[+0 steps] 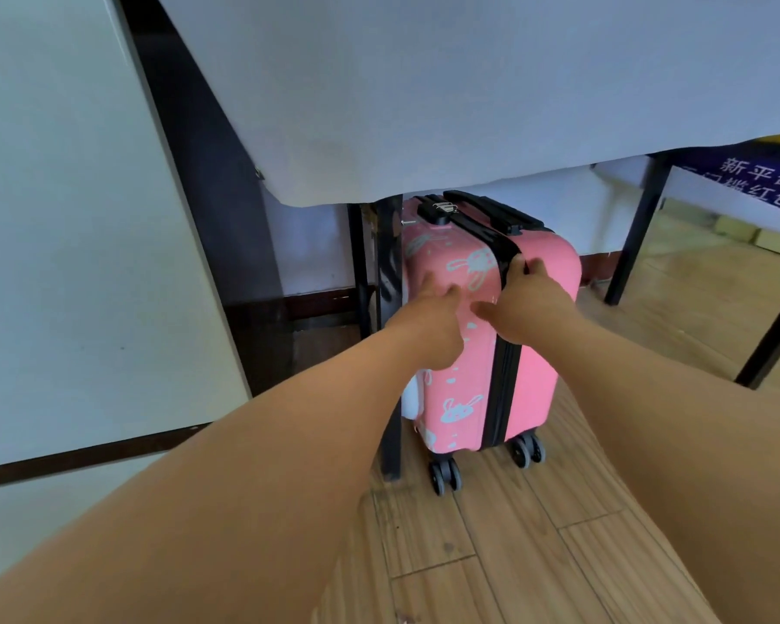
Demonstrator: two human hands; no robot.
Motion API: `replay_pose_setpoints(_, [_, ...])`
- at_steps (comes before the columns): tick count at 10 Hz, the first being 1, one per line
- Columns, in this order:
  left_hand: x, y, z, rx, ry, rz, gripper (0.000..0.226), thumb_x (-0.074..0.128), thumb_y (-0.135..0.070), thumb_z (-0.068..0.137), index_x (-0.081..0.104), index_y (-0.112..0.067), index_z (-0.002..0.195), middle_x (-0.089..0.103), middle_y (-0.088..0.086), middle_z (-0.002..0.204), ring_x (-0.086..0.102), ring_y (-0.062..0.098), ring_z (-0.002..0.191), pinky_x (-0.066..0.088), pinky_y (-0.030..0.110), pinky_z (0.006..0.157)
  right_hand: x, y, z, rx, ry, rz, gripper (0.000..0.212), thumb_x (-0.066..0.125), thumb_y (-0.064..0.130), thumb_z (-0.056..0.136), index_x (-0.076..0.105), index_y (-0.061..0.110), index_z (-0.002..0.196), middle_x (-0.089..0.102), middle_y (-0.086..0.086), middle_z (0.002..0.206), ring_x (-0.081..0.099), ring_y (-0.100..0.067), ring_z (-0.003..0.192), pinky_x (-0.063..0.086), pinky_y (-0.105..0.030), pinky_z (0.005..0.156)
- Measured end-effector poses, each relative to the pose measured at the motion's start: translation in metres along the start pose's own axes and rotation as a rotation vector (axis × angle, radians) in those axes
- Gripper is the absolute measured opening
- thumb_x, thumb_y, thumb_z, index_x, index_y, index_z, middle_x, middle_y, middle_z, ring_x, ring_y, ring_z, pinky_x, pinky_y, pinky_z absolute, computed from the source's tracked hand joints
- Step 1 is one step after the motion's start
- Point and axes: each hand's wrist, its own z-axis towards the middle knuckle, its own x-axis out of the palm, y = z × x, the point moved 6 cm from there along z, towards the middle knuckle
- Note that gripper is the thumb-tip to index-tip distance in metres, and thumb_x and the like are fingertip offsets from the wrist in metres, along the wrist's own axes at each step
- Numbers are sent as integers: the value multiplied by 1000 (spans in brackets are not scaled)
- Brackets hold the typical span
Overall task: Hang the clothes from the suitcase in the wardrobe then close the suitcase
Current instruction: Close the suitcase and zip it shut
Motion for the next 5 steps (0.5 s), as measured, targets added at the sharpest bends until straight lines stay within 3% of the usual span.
replay_pose_setpoints(1, [3, 8, 0, 0, 20, 41, 54, 40, -11, 97, 22, -3, 147, -1, 14, 158, 27, 28, 140, 30, 34, 111, 9, 7, -7, -16, 66, -4, 89, 49, 47, 94, -5, 4, 151, 2, -21, 155, 44, -35, 126, 41, -38, 97])
replay_pose_setpoints(2, [4, 19, -7, -17, 24, -7, 42, 44, -11, 96, 40, -1, 137, 31, 15, 147, 43, 28, 126, 37, 34, 105, 23, 15, -16, -43, 105, 27, 84, 49, 46, 94, -2, 16, 153, 1, -22, 155, 47, -35, 123, 41, -37, 97])
replay_pose_setpoints(3, [3, 37, -26, -57, 21, -46, 38, 44, -11, 97, 46, -1, 134, 43, 17, 140, 44, 29, 125, 36, 33, 105, 39, 30, -24, -97, 115, 20, 76, 48, 45, 95, 3, 25, 153, 1, -25, 155, 46, -35, 126, 41, -38, 99])
replay_pose_setpoints(4, [4, 66, -53, -108, 65, -31, 43, 42, -18, 100, 38, -1, 140, 36, 15, 147, 35, 27, 134, 27, 28, 105, 64, 42, -25, -97, 182, 14, 72, 43, 47, 96, 5, 25, 152, 8, -23, 156, 36, -36, 135, 36, -40, 104])
replay_pose_setpoints(5, [1, 100, -81, -137, 56, -42, 49, 40, -23, 101, 30, -4, 146, 31, 11, 152, 30, 24, 138, 23, 26, 108, 83, 60, -35, -137, 260, -66, 67, 39, 52, 95, 25, 11, 147, 35, -21, 147, 26, -37, 139, 32, -40, 107])
